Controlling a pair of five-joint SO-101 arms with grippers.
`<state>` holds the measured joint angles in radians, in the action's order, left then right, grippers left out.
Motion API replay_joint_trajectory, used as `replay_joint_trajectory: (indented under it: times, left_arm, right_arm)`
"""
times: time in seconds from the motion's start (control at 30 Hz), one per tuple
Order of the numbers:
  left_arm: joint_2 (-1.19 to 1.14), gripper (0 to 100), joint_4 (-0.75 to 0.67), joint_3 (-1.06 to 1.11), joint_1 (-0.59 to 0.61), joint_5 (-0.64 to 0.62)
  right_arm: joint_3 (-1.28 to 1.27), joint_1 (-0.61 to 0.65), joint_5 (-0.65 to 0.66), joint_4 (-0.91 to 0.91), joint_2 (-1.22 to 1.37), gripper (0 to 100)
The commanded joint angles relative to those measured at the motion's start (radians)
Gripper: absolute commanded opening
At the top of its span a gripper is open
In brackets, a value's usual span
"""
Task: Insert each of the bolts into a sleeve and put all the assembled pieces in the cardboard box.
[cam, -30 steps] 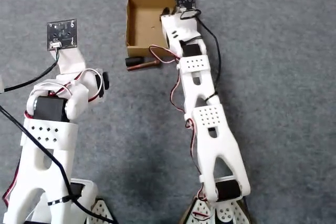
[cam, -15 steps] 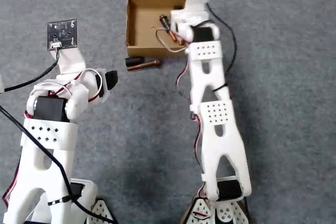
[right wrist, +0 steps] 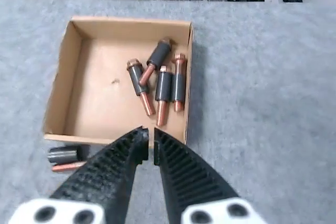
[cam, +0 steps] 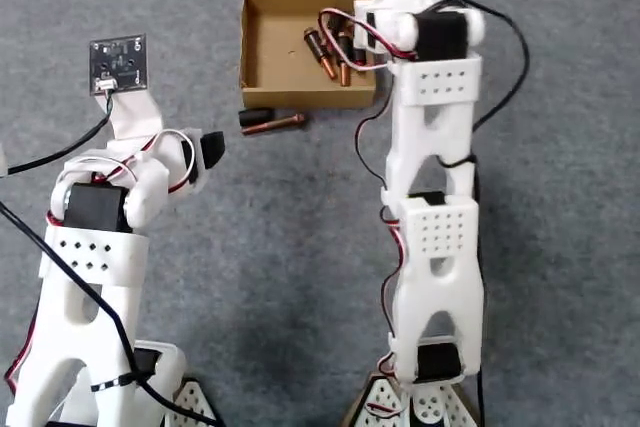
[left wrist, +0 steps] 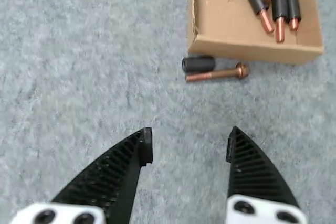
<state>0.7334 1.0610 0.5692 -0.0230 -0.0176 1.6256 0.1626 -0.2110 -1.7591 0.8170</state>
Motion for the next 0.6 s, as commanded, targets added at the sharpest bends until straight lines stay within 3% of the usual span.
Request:
replay_joint_trajectory:
  times: [0.0, 0.1, 0.3, 0.57]
  left_arm:
    - [0.002, 24, -0.061, -0.006, -0.003, 0.002]
    - [-0.015, 24, -0.095, -0.006, -0.003, 0.002]
    - [-0.217, 24, -0.126, -0.052, -0.057, 0.009]
    - [-0.611, 24, -0.052, -0.391, -0.144, 0.012]
  right_arm:
    - [0.033, -0.048, 0.051, -0.028, -0.143, 0.2]
    - [0.03, -0.053, 0.133, -0.029, -0.214, 0.2]
    - [0.03, -0.073, 0.143, -0.029, -0.349, 0.2]
    - [0.028, -0.24, 0.307, -0.029, -0.432, 0.2]
